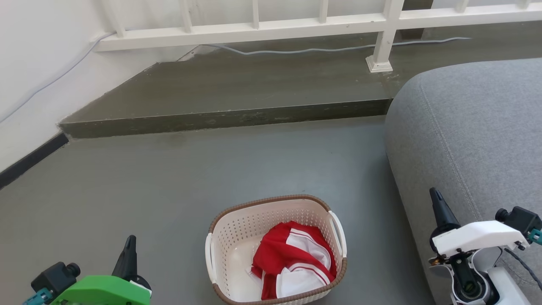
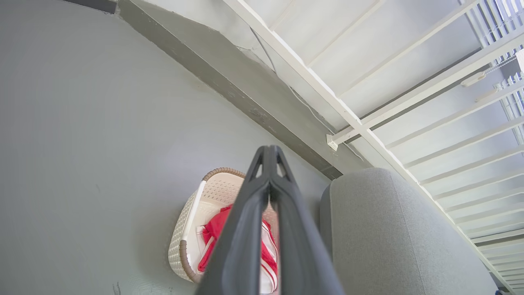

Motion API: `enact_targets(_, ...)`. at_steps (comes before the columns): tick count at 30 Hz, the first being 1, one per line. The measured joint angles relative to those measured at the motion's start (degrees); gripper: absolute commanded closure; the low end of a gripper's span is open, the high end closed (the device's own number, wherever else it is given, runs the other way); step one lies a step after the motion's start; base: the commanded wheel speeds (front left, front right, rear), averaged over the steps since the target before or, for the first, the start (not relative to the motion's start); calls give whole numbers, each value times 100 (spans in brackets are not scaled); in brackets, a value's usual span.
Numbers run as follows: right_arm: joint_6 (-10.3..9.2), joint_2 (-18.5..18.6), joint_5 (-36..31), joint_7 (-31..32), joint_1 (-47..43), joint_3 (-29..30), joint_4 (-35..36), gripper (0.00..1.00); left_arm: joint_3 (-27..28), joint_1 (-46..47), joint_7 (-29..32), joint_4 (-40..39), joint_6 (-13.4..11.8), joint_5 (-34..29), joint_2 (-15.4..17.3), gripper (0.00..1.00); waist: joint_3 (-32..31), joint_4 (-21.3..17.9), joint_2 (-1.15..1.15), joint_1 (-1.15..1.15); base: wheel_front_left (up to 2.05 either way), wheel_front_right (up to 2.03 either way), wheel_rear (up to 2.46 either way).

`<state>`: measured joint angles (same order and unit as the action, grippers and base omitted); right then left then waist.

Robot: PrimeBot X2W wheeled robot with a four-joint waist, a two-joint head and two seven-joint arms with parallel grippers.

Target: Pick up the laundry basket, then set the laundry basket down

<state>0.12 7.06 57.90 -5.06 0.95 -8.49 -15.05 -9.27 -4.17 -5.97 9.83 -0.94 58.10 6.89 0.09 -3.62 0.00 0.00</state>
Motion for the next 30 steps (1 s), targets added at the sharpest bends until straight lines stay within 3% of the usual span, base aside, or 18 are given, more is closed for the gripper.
enact_targets(30,385,-176,2135,563,101,817,-12,100,552,367,537,271,407,2231,-75,100,4,218,0,0,0,0,0)
